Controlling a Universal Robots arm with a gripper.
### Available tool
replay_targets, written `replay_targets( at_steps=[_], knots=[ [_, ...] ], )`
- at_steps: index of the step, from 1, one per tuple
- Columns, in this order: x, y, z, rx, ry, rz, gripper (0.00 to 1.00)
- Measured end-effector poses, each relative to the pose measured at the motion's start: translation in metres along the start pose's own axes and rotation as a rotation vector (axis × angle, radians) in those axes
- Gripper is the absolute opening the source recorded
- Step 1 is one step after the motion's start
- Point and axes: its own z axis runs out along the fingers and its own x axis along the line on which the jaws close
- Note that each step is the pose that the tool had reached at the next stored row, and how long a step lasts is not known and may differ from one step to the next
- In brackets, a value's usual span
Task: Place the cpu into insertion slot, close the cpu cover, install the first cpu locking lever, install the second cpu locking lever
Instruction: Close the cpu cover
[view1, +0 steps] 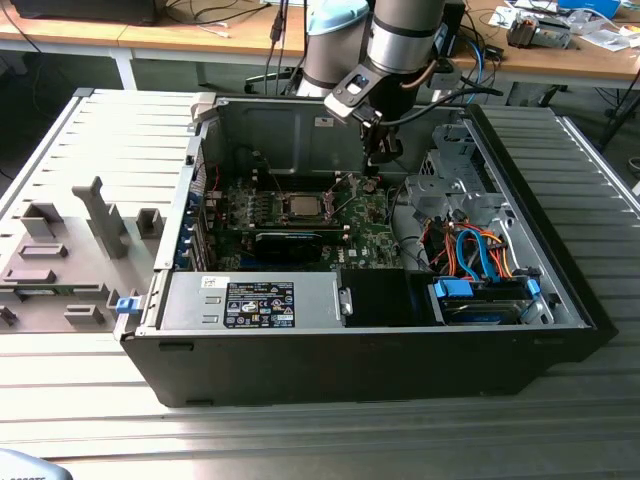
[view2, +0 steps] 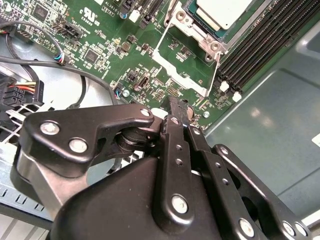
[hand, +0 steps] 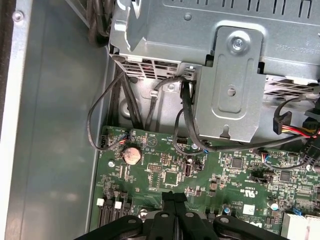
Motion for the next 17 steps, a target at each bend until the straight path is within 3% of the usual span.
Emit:
replay_targets(
  at_steps=[17],
  knots=[
    [0.0000,0.0001,0.0046,0.0000,0.0000,0.000,0.11]
  ],
)
